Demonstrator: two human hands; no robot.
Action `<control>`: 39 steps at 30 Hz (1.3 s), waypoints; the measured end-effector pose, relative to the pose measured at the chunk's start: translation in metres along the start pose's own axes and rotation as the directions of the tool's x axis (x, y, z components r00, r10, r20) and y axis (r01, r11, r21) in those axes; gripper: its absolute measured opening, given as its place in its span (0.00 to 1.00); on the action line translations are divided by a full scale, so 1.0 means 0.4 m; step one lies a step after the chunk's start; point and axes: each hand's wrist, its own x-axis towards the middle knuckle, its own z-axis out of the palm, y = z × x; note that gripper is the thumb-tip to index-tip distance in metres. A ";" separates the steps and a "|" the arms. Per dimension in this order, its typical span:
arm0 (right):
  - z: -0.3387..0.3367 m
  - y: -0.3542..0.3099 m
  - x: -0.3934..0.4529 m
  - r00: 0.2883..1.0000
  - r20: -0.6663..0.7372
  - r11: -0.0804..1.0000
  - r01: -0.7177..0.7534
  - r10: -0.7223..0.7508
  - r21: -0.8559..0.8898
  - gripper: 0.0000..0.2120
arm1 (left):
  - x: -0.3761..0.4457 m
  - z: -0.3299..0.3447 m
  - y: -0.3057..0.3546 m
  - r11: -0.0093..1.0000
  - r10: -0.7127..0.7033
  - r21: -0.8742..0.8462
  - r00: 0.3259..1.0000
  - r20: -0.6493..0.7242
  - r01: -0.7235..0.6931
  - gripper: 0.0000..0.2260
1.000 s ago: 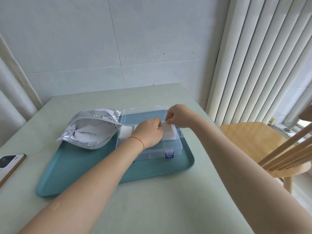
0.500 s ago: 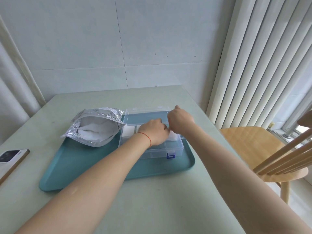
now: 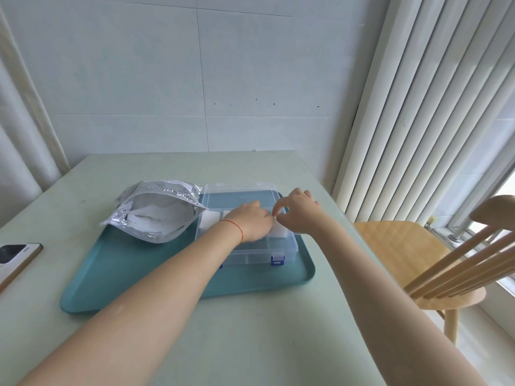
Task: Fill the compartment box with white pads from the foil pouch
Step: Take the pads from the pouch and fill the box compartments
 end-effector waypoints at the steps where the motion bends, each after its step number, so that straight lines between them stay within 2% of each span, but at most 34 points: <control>1: 0.004 0.000 -0.004 1.000 -0.004 1.000 -0.006 0.006 -0.012 0.13 | -0.002 0.001 0.005 1.000 -0.006 -0.003 1.000 0.003 0.006 0.13; 4: 0.002 0.002 -0.002 0.997 -0.066 0.998 -0.037 0.034 -0.050 0.15 | -0.005 -0.004 0.009 1.000 -0.007 -0.001 1.000 0.014 0.007 0.15; 7: -0.005 -0.003 0.001 0.995 0.060 0.990 -0.074 0.082 -0.123 0.16 | 0.000 -0.010 0.008 0.999 0.028 0.044 0.999 0.025 -0.029 0.18; 9: -0.001 -0.009 -0.002 0.977 0.170 0.980 -0.099 0.129 -0.174 0.15 | -0.003 -0.006 0.011 0.997 0.037 0.073 0.999 0.038 -0.040 0.16; 11: 0.000 -0.012 0.002 0.975 0.182 0.977 -0.092 0.128 -0.194 0.14 | -0.007 -0.008 0.017 0.996 0.042 0.073 0.999 0.033 -0.045 0.16; 13: -0.001 -0.009 0.001 0.995 0.053 0.986 -0.075 0.083 -0.148 0.15 | -0.010 -0.010 0.014 0.999 0.046 -0.004 0.999 0.018 -0.046 0.17; 16: -0.007 -0.015 -0.004 0.965 -0.262 0.999 -0.020 0.030 0.043 0.14 | -0.034 -0.045 -0.017 0.980 0.158 -0.089 0.970 -0.187 -0.176 0.14; 18: -0.011 -0.051 -0.006 0.926 -0.378 0.989 0.065 -0.010 0.133 0.11 | -0.068 -0.082 -0.052 0.956 0.220 -0.074 0.859 -0.463 -0.285 0.11; 20: -0.017 -0.111 -0.008 0.903 -0.425 0.957 0.175 -0.062 0.233 0.10 | -0.110 -0.119 -0.090 0.949 0.223 -0.024 0.723 -0.654 -0.314 0.11; 23: -0.020 -0.259 -0.025 0.914 -0.374 0.883 0.298 -0.155 0.362 0.10 | -0.188 -0.162 -0.188 0.967 0.128 -0.023 0.562 -0.817 -0.254 0.11; 25: -0.008 -0.358 -0.044 0.909 -0.349 0.844 0.364 -0.229 0.394 0.11 | -0.241 -0.179 -0.269 0.983 0.000 -0.084 0.453 -0.891 -0.166 0.10; 27: 0.018 -0.448 -0.062 0.898 -0.341 0.812 0.411 -0.280 0.415 0.11 | -0.290 -0.186 -0.360 0.981 -0.145 -0.184 0.387 -0.911 -0.066 0.09; 28: 0.034 -0.491 -0.068 0.892 -0.346 0.807 0.424 -0.293 0.410 0.10 | -0.313 -0.187 -0.405 0.978 -0.177 -0.206 0.386 -0.906 -0.035 0.10; 29: 0.051 -0.516 -0.069 0.889 -0.352 0.817 0.424 -0.294 0.390 0.10 | -0.327 -0.179 -0.437 0.978 -0.181 -0.207 0.412 -0.893 -0.020 0.10; 31: 0.077 -0.549 -0.067 0.895 -0.335 0.852 0.405 -0.294 0.333 0.10 | -0.342 -0.160 -0.480 0.981 -0.162 -0.194 0.496 -0.853 -0.014 0.09; 35: 0.115 -0.577 -0.048 0.926 -0.177 0.908 0.366 -0.333 0.204 0.13 | -0.343 -0.141 -0.512 0.932 -0.233 -0.355 0.632 -0.739 -0.071 0.10; 39: 0.148 -0.604 -0.021 0.916 -0.110 0.915 0.395 -0.386 0.079 0.18 | -0.334 -0.147 -0.522 0.899 -0.250 -0.427 0.680 -0.689 -0.102 0.13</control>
